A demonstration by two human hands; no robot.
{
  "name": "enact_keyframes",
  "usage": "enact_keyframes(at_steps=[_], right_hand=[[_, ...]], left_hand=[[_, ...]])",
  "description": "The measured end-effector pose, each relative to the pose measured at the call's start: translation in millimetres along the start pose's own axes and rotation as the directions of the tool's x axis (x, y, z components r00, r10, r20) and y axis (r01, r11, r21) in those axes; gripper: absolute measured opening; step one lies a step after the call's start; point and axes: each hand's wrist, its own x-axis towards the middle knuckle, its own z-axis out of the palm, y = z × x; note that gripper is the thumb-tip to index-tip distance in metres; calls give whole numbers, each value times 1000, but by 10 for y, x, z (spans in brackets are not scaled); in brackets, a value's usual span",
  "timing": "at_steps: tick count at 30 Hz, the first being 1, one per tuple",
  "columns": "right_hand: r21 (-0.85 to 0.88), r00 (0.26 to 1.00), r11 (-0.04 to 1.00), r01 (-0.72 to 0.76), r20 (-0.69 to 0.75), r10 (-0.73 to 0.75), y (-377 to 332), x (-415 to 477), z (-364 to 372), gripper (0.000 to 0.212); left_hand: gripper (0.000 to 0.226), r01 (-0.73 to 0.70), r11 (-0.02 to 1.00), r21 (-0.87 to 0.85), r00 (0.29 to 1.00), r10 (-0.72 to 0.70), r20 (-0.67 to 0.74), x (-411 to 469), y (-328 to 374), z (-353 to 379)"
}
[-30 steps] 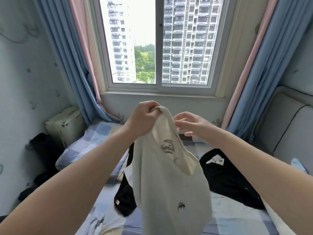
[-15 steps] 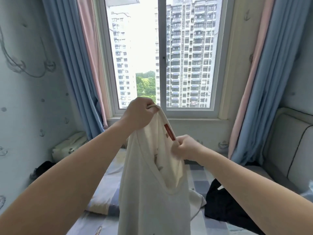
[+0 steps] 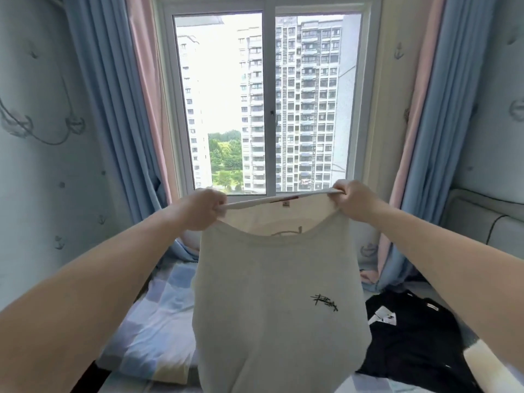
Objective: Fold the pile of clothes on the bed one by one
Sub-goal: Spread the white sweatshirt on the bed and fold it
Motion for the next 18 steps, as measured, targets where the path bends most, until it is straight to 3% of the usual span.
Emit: enact_keyframes(at_steps=[3, 6, 10, 12, 15, 18], right_hand=[[82, 996, 993, -83, 49, 79, -113, -60, 59, 47], [146, 985, 978, -152, 110, 136, -141, -194, 127, 66], [153, 980, 981, -122, 176, 94, -141, -494, 28, 56], [105, 968, 989, -106, 240, 78, -82, -644, -53, 64], [149, 907, 975, -167, 410, 92, 24, -896, -207, 69], [102, 840, 986, -130, 540, 55, 162, -1210, -337, 31]], left_hand=[[33, 108, 960, -257, 993, -93, 70, 49, -285, 109], [33, 249, 815, -523, 968, -196, 154, 64, -421, 296], [26, 295, 633, -716, 952, -259, 163, -100, -415, 492], [47, 277, 652, -705, 960, -222, 172, -240, -417, 496], [78, 167, 781, -602, 984, -97, 147, -487, -329, 385], [78, 30, 886, -462, 997, 4, 74, -757, -133, 252]])
